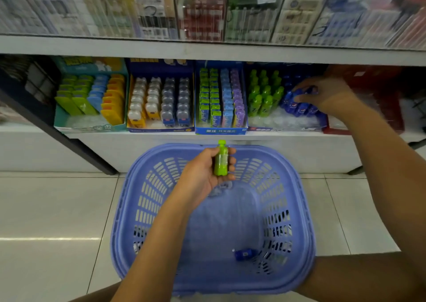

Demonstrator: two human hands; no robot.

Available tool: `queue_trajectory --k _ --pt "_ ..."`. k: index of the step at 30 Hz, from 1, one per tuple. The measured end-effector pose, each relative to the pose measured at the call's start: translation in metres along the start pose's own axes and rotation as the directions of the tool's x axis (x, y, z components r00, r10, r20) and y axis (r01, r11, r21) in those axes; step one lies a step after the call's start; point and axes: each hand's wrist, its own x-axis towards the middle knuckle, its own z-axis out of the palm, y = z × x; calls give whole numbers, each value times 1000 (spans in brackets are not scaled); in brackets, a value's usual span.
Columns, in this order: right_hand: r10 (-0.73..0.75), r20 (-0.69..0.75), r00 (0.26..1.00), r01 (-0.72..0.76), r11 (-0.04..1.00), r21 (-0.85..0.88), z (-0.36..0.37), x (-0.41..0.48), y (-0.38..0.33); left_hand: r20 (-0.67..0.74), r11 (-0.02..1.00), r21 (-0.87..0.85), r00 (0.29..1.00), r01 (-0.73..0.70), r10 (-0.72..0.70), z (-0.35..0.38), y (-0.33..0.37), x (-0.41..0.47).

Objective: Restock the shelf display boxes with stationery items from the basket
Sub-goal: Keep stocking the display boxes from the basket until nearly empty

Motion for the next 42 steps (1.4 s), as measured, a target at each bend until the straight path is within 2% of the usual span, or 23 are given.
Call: queue_trajectory --k 5,11,17,19,21,23,25,26,28,30,33,35,37,39,42 --pt "9 62 998 -9 1000 12 -5 2 5 31 997 -37 997 -64 65 -4 -8 1" --pt "-17 34 999 17 1000 13 -1 2 5 99 989 26 985 -144 141 -14 -16 3" --pt "51 63 997 -53 998 32 8 2 -1 68 982 16 980 -188 187 -19 -18 4" --pt "70 98 993 -70 998 -9 6 4 -5 76 980 12 978 -197 196 -18 -19 4" --pt "51 119 992 -40 995 -89 3 2 -12 63 971 76 973 -228 224 -16 -18 1" --pt "-18 40 999 22 994 -108 0 -4 -22 4 926 230 952 -300 307 -12 -15 -1" --pt "-53 -27 998 55 996 64 -2 -15 -41 -60 839 391 900 -377 432 -7 -10 -1" --pt "-50 26 998 43 974 221 -3 -22 -53 -78 793 453 868 -408 491 -4 -8 -1" --pt "-117 255 960 -23 873 488 -1 -41 -80 -88 707 543 807 -453 584 4 -6 1" --pt "-189 400 897 -103 791 604 9 -56 -98 -79 616 621 743 -484 664 14 -5 4" --pt "-189 380 906 -131 727 674 21 -64 -105 -50 487 710 653 -509 756 30 -6 10" --pt "-174 346 922 -125 712 691 18 -63 -101 -60 493 708 653 -506 755 36 -6 14" --pt "-212 317 924 -56 746 663 9 -60 -94 -41 521 703 705 -484 708 37 -4 17" --pt "-240 301 923 -2 780 626 -1 -58 -87 33 471 749 737 -466 675 38 -3 19" --pt "-175 294 940 -89 704 705 -5 -53 -75 69 423 767 717 -482 693 48 1 25"
